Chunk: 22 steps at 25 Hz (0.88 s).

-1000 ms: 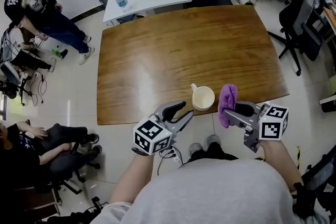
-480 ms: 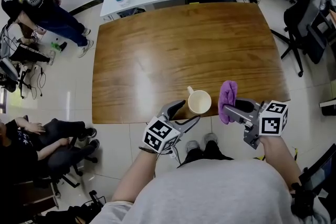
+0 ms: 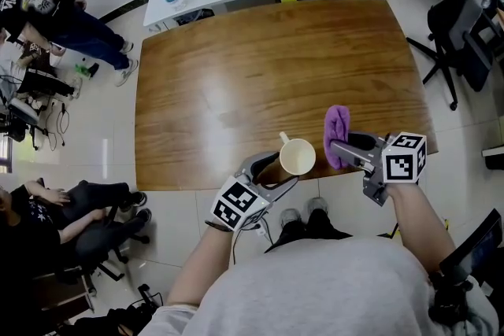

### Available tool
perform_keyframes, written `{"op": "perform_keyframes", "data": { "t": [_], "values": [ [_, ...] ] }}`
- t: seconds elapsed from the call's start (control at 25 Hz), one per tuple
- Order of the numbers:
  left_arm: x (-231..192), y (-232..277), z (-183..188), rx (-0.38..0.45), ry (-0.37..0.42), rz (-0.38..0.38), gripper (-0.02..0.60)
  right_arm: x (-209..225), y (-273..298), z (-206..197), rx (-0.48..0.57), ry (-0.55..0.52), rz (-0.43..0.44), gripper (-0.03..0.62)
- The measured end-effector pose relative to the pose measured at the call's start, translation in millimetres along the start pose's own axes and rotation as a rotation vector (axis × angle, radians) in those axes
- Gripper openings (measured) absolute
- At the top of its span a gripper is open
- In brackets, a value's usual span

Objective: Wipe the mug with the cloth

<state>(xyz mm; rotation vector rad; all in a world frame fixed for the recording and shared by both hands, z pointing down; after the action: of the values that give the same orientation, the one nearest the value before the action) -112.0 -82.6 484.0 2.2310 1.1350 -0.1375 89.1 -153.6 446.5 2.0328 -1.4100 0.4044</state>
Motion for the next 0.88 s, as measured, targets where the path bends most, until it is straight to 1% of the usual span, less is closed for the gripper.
{"op": "perform_keyframes", "data": {
  "t": [0.24, 0.44, 0.52, 0.72, 0.88],
  "values": [
    [-6, 5, 5, -0.022, 0.035, -0.013, 0.279, 14, 21, 26, 0.022, -0.030, 0.036, 0.109],
    [-7, 8, 8, -0.031, 0.039, -0.013, 0.279, 22, 40, 38, 0.027, -0.068, 0.049, 0.109],
    [-10, 9, 9, -0.028, 0.035, -0.016, 0.279, 27, 51, 38, -0.002, -0.066, 0.055, 0.109],
    [-14, 8, 11, -0.024, 0.002, -0.028, 0.279, 32, 79, 28, -0.094, -0.045, 0.117, 0.109],
    [-16, 12, 10, -0.023, 0.025, -0.027, 0.282, 39, 94, 19, -0.158, -0.023, 0.143, 0.109]
  ]
}}
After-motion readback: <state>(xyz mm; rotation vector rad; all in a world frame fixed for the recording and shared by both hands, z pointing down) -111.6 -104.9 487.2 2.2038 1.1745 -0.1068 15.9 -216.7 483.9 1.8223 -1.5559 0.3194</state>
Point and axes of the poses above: the fingertips, and each gripper's own axes: y forward along the fingers, x to its right, z out of its top, the point moved 7 cm from there along -y, backward along the fingers, and after that the axes turned 9 degrees about -y, right-handed, at the moved point
